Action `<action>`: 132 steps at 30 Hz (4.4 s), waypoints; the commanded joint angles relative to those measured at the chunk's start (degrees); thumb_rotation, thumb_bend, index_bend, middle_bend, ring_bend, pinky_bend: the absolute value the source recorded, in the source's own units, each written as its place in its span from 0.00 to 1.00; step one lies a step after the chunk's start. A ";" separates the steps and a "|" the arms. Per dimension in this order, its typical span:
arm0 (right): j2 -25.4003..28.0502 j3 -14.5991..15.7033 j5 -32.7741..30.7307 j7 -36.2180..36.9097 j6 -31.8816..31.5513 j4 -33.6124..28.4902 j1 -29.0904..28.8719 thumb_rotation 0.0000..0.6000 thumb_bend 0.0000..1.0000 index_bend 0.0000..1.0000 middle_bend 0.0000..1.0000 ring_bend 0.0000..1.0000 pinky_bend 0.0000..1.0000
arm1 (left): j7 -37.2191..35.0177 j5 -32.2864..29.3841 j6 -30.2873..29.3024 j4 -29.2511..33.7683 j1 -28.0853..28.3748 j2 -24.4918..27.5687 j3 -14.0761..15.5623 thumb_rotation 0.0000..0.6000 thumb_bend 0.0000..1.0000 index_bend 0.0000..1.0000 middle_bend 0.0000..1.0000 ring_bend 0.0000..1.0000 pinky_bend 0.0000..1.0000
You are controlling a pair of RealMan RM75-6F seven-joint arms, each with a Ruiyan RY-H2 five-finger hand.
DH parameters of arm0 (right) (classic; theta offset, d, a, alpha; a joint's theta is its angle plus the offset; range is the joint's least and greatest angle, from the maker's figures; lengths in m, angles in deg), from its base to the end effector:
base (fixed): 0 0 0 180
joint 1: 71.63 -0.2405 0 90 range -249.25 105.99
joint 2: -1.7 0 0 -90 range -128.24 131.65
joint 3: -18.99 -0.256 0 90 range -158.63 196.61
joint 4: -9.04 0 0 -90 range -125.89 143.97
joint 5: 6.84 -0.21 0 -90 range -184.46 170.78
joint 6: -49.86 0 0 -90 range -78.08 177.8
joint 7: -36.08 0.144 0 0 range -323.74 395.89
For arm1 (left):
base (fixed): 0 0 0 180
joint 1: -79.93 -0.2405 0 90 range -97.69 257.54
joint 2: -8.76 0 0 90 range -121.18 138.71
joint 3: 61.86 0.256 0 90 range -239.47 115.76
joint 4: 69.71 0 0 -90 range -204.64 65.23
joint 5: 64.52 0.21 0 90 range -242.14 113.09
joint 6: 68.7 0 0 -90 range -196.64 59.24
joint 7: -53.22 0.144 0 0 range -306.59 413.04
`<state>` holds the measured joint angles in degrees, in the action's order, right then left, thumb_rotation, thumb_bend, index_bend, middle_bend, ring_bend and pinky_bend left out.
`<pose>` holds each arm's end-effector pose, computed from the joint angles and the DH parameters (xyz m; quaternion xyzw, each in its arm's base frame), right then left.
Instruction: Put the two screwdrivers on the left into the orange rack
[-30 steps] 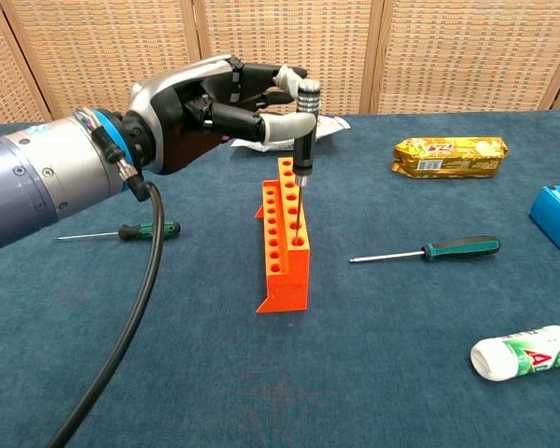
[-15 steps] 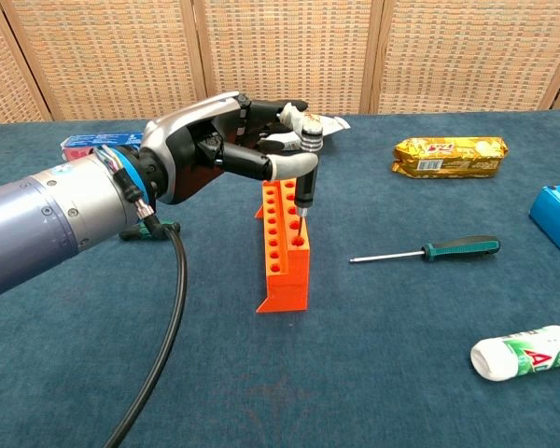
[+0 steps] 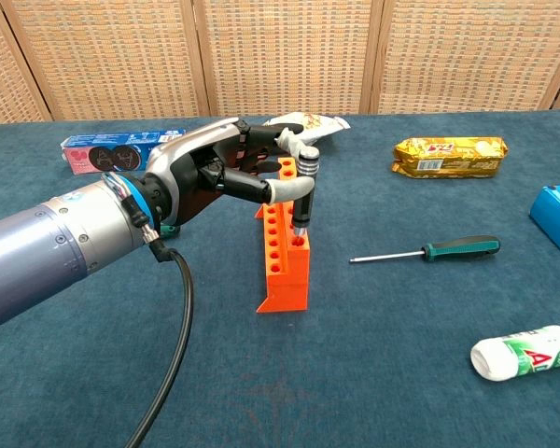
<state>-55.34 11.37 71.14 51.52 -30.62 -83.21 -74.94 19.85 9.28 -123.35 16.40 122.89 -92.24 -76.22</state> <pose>-0.3382 -0.1887 0.2110 0.5040 -0.4586 0.4155 0.6025 -0.0628 0.3062 -0.0671 -0.5112 -0.6602 -0.5462 0.0673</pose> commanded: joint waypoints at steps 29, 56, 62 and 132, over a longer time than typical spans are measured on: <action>0.20 0.02 -0.02 0.63 0.32 0.09 -0.12 1.00 0.00 0.00 0.00 0.00 0.00 | 3.73 0.30 0.54 -1.95 0.23 -1.87 0.03 1.00 0.44 0.67 0.00 0.00 0.00; 0.27 0.06 0.12 0.54 0.20 -0.07 -0.13 1.00 0.00 0.00 0.00 0.00 0.00 | 3.77 2.54 -0.05 -0.13 -0.63 0.50 0.81 1.00 0.11 0.00 0.00 0.00 0.00; 0.27 0.06 0.09 0.46 0.24 -0.18 -0.16 1.00 0.00 0.00 0.00 0.00 0.00 | 3.04 4.35 -1.35 3.80 -1.30 3.82 0.64 1.00 0.09 0.00 0.00 0.00 0.00; -0.19 0.15 -0.70 -1.03 1.46 -0.17 -0.79 1.00 0.00 0.00 0.00 0.00 0.00 | 54.54 -11.95 -5.62 17.58 9.39 12.51 -2.32 1.00 0.00 0.00 0.00 0.00 0.00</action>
<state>-55.53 11.53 70.44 50.48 -29.15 -83.38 -75.73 74.96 -3.41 -128.39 32.85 133.00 -80.98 -78.69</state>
